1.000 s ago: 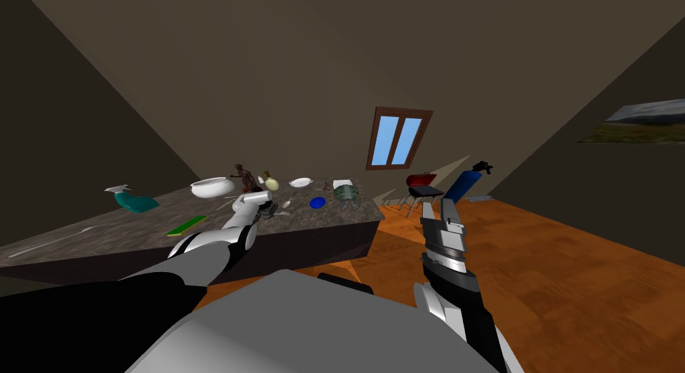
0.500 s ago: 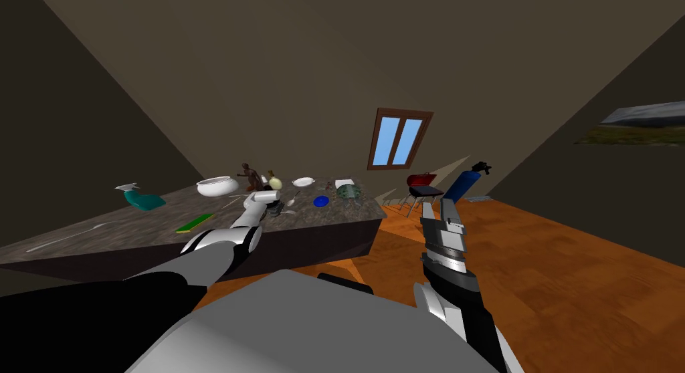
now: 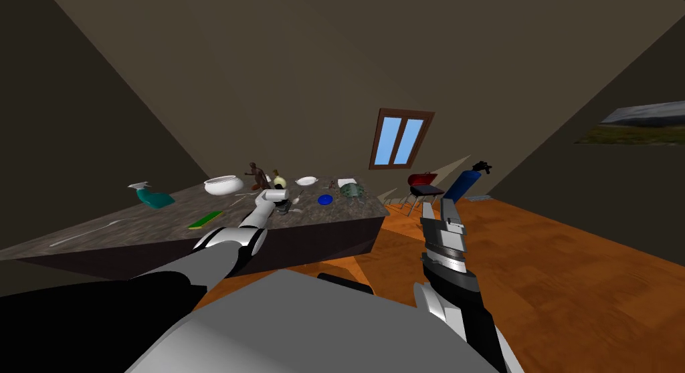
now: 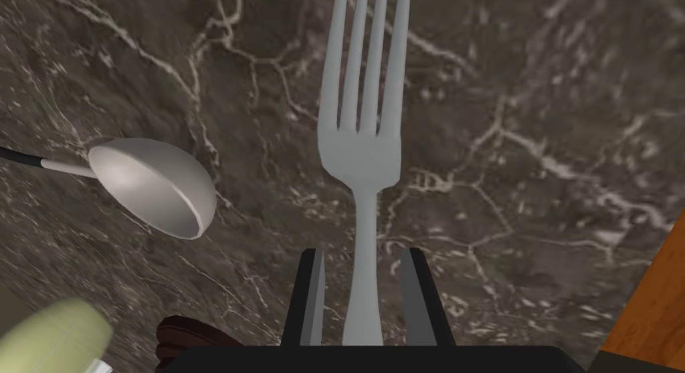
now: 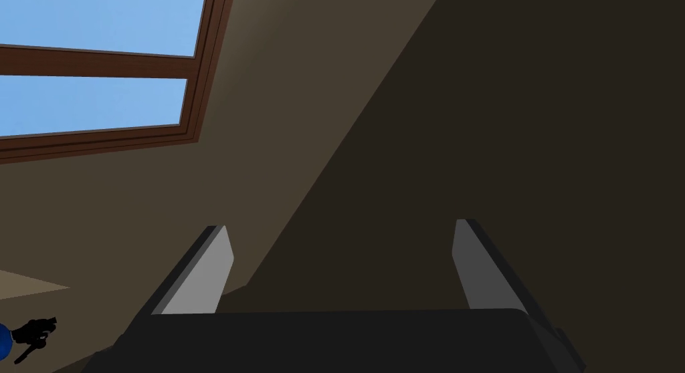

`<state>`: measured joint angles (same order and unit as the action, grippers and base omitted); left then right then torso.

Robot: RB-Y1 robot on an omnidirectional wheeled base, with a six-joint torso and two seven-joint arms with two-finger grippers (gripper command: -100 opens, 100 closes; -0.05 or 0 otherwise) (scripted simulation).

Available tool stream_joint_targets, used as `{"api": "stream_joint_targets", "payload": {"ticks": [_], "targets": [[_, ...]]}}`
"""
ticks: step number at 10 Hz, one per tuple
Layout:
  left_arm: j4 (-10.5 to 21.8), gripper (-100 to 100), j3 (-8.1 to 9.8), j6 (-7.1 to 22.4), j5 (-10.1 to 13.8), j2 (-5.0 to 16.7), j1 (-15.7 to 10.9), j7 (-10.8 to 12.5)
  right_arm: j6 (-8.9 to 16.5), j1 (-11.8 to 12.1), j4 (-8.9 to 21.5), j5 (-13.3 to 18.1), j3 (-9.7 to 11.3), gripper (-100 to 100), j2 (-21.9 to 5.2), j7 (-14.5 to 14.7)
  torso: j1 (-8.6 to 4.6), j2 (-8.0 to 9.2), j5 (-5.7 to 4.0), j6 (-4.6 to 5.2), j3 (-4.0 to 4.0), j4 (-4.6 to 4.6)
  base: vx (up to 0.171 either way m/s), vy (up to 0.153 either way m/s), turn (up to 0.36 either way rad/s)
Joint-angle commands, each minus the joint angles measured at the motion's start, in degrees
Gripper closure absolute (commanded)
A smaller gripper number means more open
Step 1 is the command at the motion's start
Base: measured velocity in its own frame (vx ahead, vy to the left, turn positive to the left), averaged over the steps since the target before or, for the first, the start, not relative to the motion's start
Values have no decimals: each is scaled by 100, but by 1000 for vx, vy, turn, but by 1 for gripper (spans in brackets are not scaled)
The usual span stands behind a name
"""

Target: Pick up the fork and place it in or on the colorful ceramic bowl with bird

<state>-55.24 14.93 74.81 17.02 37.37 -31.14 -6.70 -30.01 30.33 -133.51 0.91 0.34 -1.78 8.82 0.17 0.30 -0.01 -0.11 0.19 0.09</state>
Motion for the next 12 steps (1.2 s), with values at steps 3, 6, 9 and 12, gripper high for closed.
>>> {"api": "stream_joint_targets", "payload": {"ticks": [3, 6, 9, 12], "targets": [[-172, 100, -37, 160, -31, -134, -124, -142, 0, 0, 0, 0, 0, 0, 0, 0, -14, -13, -4, 0, -7, -2, -18, -5, -18], [-329, 100, -60, 312, -58, -247, -238, -291, 0, 0, 0, 0, 1, 0, 1, 0, -50, 5, -15, 14, 4, 5, -59, -43, -53], [-567, 100, -80, 548, -89, -388, -405, -497, 0, -1, 0, 0, 1, 0, 1, 0, -44, 11, -18, 22, 9, 9, -62, -17, -48], [-838, 100, -74, 821, -107, -499, -580, -682, 0, 0, 0, 0, 1, 0, 1, 0, -40, 10, -17, 20, 9, 9, -51, -13, -19]]}}
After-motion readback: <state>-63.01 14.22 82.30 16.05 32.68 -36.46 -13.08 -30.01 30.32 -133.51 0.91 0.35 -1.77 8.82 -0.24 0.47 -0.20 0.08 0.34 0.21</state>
